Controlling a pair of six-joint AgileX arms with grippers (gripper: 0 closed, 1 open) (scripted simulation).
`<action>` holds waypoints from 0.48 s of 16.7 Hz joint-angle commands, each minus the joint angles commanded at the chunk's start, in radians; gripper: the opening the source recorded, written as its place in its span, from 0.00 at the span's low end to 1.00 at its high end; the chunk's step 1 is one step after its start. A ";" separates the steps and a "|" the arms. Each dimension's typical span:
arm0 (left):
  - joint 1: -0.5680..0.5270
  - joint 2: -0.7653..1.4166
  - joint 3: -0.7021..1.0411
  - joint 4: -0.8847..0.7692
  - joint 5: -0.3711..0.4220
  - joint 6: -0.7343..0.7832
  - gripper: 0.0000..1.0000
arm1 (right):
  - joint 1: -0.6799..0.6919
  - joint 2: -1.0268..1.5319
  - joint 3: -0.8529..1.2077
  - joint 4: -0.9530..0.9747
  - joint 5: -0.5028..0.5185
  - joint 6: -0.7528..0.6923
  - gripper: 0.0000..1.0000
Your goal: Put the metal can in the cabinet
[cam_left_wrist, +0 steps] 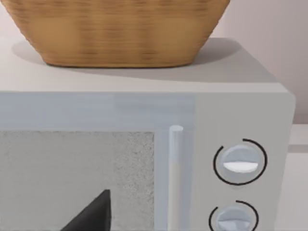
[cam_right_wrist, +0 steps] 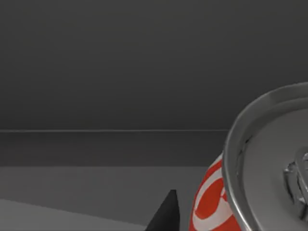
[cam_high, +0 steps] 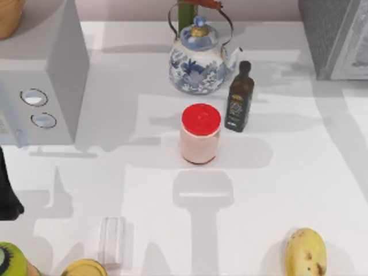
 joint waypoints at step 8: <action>0.000 0.000 0.000 0.000 0.000 0.000 1.00 | -0.005 0.043 0.042 -0.022 0.000 -0.003 0.00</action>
